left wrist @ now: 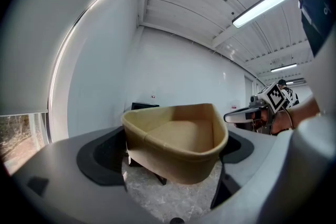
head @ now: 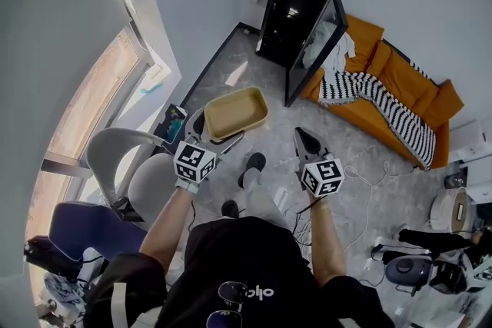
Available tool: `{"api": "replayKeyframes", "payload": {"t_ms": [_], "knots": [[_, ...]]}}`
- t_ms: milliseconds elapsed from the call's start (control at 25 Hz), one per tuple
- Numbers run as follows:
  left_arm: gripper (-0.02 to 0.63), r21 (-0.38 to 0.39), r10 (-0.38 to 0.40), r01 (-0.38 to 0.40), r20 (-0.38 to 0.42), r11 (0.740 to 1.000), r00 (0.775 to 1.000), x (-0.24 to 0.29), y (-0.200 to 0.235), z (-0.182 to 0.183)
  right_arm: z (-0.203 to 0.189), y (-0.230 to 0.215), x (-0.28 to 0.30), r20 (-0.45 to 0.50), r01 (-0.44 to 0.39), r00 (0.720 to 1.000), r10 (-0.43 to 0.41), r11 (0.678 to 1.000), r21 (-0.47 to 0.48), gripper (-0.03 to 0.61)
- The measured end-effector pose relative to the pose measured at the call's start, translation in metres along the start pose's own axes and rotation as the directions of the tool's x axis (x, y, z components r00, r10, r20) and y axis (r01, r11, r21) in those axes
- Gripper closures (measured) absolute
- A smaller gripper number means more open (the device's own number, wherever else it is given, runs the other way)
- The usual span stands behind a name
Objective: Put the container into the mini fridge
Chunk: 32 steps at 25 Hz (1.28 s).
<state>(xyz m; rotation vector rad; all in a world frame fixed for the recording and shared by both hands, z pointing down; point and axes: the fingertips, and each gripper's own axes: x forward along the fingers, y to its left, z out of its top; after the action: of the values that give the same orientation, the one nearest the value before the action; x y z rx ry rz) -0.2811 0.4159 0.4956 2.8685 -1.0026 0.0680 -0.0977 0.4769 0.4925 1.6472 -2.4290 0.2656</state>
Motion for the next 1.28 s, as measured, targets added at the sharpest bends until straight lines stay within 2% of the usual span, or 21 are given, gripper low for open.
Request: {"api": "replayKeyframes", "payload": {"t_ms": [320, 800, 1280], "knots": [[0.083, 0.019, 0.017, -0.017, -0.008, 1.000, 1.000, 0.054, 0.055, 0.008, 0.018, -0.045, 0.076, 0.015, -0.025, 1.000, 0.025, 1.000, 0.005, 0.572], [0.083, 0.043, 0.063, -0.063, -0.016, 0.997, 0.998, 0.180, 0.131, 0.047, 0.066, -0.154, 0.186, 0.028, -0.066, 0.997, 0.066, 0.998, 0.016, 0.572], [0.083, 0.039, 0.052, -0.051, -0.024, 0.998, 0.998, 0.304, 0.156, 0.059, 0.081, -0.262, 0.240, 0.047, -0.052, 0.998, 0.050, 0.998, 0.043, 0.572]]}}
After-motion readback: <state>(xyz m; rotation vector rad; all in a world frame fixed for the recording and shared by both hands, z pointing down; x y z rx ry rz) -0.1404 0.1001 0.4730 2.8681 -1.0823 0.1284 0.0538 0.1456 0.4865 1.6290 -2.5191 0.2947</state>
